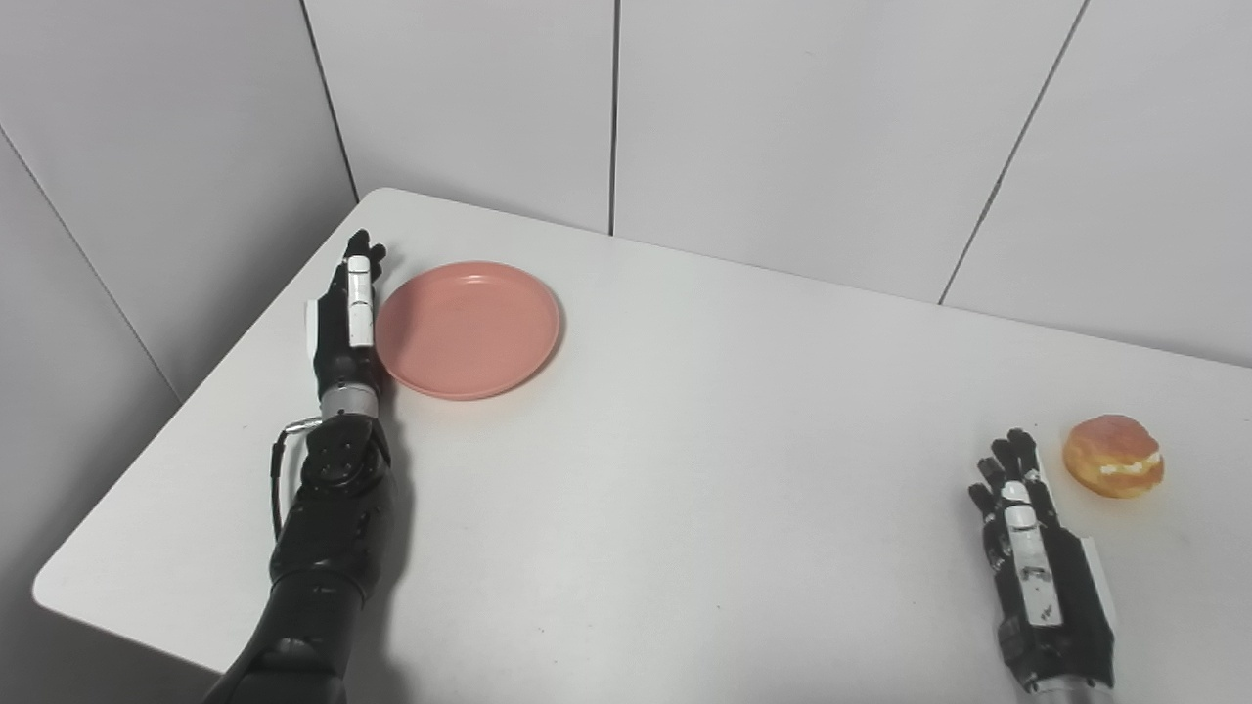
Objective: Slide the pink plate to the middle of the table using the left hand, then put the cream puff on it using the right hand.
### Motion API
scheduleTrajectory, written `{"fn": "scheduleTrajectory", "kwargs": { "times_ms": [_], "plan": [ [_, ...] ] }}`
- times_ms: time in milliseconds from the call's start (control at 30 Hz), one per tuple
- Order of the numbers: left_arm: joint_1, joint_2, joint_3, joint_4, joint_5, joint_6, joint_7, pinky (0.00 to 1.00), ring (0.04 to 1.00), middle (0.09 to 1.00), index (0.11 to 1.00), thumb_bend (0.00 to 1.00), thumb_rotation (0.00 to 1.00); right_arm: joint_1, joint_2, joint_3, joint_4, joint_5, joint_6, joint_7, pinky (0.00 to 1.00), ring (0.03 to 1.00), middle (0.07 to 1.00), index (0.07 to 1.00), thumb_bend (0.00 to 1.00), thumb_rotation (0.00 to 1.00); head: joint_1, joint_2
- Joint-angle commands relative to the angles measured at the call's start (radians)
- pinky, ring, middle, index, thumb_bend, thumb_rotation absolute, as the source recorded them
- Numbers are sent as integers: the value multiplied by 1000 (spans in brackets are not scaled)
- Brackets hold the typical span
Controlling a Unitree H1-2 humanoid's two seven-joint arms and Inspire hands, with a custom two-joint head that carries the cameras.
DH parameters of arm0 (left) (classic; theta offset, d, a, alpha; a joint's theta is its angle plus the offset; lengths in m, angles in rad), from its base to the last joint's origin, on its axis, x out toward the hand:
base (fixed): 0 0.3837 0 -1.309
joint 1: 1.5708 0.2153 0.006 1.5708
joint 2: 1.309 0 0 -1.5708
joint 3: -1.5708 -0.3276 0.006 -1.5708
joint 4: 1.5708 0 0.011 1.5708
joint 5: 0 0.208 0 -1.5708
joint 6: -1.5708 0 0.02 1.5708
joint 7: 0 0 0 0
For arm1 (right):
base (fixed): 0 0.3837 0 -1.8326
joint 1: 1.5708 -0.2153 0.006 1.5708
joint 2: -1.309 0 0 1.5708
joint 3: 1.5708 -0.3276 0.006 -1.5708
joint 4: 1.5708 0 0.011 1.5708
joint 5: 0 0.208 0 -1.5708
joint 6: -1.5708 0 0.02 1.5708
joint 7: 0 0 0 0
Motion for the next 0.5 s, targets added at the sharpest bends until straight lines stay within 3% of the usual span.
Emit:
{"fn": "scheduleTrajectory", "kwargs": {
  "times_ms": [0,133,467],
  "plan": [
    [-17,-12,-6,-33,-18,24,-29,965,922,873,875,766,1000,-4,-2,-6,-7,6,-16,4,1000,1000,1000,1000,596,803,-1,1],
    [-24,-17,3,-18,-48,23,-51,968,913,878,885,757,1000,-4,-1,-7,-6,7,-14,3,1000,1000,1000,1000,592,805,-1,1],
    [-3,-29,11,-94,-129,85,-128,950,916,886,887,801,1000,-7,-2,-5,-5,2,-18,3,1000,1000,1000,1000,578,827,-4,0]
  ]
}}
